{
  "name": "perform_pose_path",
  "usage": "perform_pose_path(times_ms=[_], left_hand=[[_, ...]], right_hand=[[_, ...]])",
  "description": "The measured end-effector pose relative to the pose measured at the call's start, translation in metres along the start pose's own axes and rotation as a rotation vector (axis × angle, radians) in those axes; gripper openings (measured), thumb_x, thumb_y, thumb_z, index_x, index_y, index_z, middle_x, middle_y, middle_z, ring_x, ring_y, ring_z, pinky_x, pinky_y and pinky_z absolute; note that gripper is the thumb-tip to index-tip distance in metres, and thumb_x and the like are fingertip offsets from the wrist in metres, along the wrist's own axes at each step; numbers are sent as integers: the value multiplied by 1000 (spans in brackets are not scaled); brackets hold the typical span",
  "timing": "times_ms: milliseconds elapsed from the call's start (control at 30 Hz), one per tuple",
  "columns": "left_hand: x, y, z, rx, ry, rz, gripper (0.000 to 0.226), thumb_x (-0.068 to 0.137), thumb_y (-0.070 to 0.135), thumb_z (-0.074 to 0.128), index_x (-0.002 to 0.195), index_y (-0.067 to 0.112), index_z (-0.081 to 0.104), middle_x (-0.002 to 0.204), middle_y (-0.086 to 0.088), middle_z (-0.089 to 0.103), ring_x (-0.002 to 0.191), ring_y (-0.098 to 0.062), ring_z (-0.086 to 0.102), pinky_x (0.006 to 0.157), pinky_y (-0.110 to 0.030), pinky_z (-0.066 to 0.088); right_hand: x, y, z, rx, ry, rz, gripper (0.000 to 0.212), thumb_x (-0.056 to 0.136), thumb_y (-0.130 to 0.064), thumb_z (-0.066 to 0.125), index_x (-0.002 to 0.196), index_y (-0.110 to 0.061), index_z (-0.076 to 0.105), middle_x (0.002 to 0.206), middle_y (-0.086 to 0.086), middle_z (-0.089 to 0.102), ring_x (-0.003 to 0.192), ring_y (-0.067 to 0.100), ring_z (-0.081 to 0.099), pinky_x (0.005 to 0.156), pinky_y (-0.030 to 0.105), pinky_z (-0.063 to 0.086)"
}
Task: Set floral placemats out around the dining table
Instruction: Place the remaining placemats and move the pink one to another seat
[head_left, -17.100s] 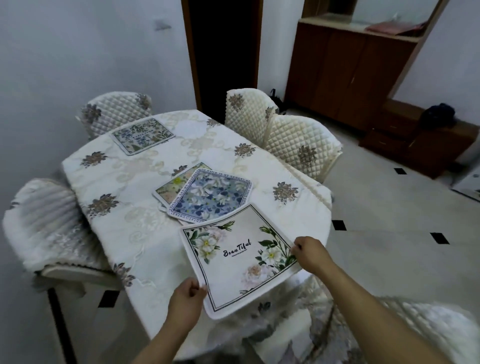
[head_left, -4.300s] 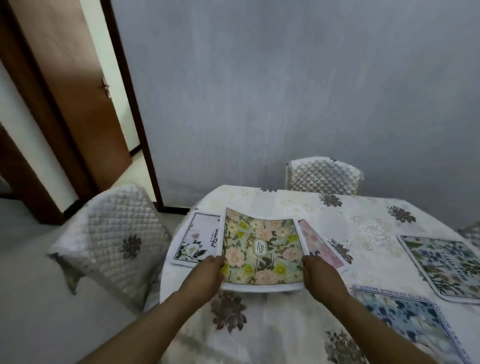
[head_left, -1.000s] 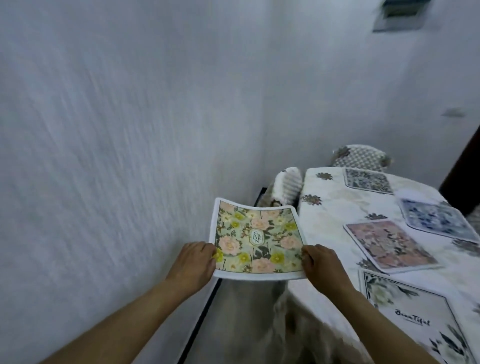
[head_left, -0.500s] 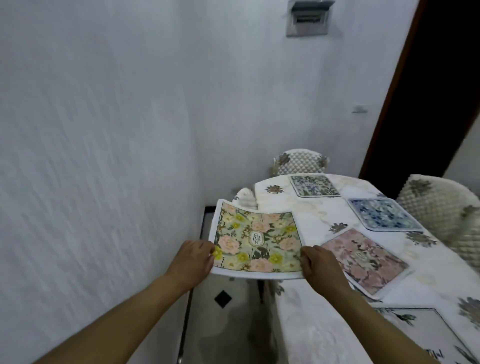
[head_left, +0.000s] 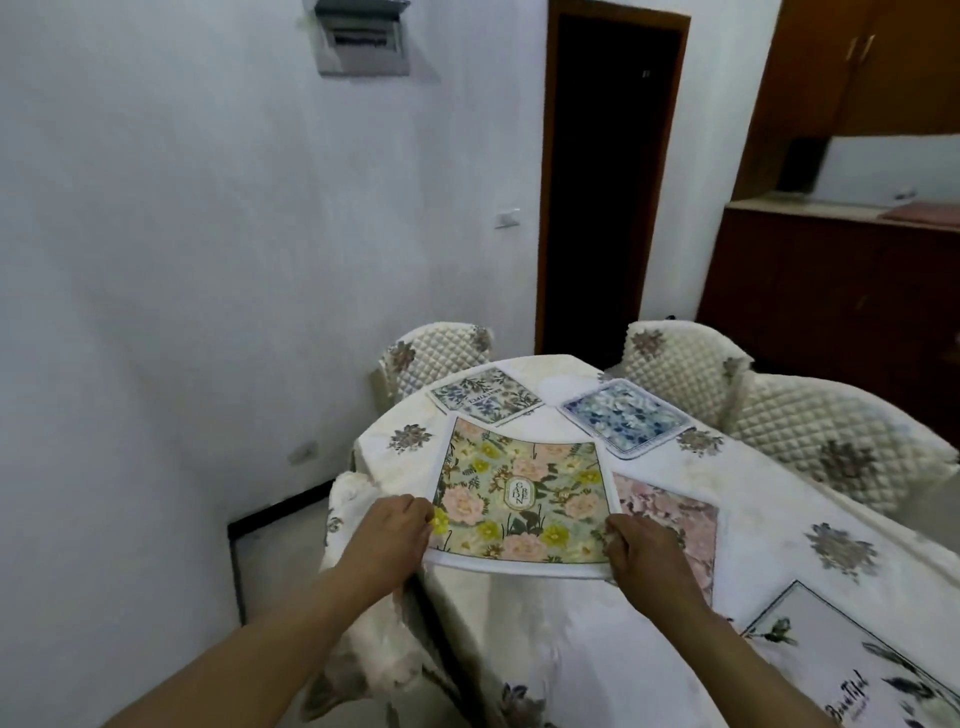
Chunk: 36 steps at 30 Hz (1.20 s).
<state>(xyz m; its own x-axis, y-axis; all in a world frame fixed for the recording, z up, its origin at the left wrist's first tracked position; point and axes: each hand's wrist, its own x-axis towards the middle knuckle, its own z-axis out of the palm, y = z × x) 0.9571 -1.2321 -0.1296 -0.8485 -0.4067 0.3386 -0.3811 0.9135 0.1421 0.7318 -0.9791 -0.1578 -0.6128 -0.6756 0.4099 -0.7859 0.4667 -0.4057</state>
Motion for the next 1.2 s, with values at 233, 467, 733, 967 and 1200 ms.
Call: perform_pose_path(times_ms=[233, 467, 733, 967, 1200], left_hand=[[111, -85, 57, -35, -73, 57, 14, 90, 17, 58, 100, 10, 66, 94, -12, 67, 88, -33, 60, 80, -37, 47], [184, -170, 126, -73, -239, 172, 7, 85, 12, 65, 92, 12, 67, 84, -9, 68, 77, -32, 61, 69, -35, 50], [239, -263, 224, -147, -445, 511, 17, 73, 9, 78, 85, 14, 67, 73, -6, 65, 63, -29, 61, 58, -32, 53], [255, -302, 255, -171, -617, 608, 19, 69, 6, 79, 73, 15, 63, 65, -4, 62, 57, -27, 59, 52, -30, 49], [258, -320, 272, -171, -766, 432, 16, 87, 15, 55, 102, 14, 62, 93, -9, 67, 87, -29, 60, 74, -37, 47]], right_hand=[[94, 5, 75, -36, -29, 88, 12, 80, 1, 67, 91, 1, 70, 75, 20, 68, 68, 38, 62, 62, 40, 52], [111, -13, 160, -30, -62, 297, 7, 84, -6, 58, 80, -7, 63, 67, 10, 59, 62, 28, 55, 55, 38, 47], [97, -105, 257, -198, -147, 679, 16, 68, 7, 74, 75, -5, 65, 61, 13, 59, 52, 34, 56, 47, 37, 46], [108, -144, 313, -231, -322, 1002, 17, 87, -4, 46, 95, -14, 58, 90, 10, 65, 80, 29, 61, 64, 35, 37], [105, -157, 350, -207, -419, 1216, 50, 84, -6, 43, 132, -23, 48, 105, 4, 60, 96, 25, 58, 78, 35, 48]])
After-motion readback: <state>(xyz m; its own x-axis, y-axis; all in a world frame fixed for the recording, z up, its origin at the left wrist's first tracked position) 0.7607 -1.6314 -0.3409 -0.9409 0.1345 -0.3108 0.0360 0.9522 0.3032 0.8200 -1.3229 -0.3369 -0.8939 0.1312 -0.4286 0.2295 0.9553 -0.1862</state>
